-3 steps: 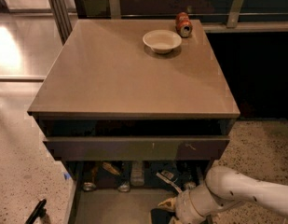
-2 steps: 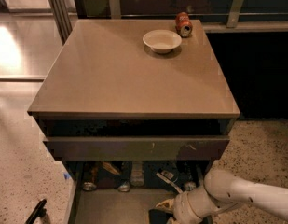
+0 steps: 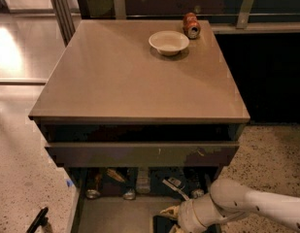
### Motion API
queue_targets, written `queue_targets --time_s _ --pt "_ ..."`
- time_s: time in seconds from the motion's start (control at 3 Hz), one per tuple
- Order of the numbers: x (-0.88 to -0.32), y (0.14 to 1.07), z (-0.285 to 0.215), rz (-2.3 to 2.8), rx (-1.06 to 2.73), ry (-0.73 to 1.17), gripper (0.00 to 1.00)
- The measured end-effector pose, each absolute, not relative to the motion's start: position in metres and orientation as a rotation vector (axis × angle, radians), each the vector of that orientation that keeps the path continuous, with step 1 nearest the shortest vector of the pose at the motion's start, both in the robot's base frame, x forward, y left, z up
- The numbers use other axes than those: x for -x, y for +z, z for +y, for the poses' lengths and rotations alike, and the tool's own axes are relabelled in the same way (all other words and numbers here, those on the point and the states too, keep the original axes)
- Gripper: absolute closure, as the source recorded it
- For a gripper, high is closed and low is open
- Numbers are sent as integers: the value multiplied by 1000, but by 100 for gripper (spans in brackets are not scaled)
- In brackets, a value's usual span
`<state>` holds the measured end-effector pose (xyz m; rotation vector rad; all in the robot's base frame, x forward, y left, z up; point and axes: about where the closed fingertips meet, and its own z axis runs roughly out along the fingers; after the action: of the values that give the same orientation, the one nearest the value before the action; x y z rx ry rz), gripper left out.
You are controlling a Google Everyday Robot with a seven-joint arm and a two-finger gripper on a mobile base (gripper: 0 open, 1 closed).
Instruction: Place sponge into middle drawer
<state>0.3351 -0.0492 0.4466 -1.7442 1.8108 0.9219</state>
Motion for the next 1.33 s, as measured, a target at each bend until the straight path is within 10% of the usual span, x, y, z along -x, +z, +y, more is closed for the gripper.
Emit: queue_targets --time_s 1.33 --pt "-334 369 -45 1861 1653 1044 100"
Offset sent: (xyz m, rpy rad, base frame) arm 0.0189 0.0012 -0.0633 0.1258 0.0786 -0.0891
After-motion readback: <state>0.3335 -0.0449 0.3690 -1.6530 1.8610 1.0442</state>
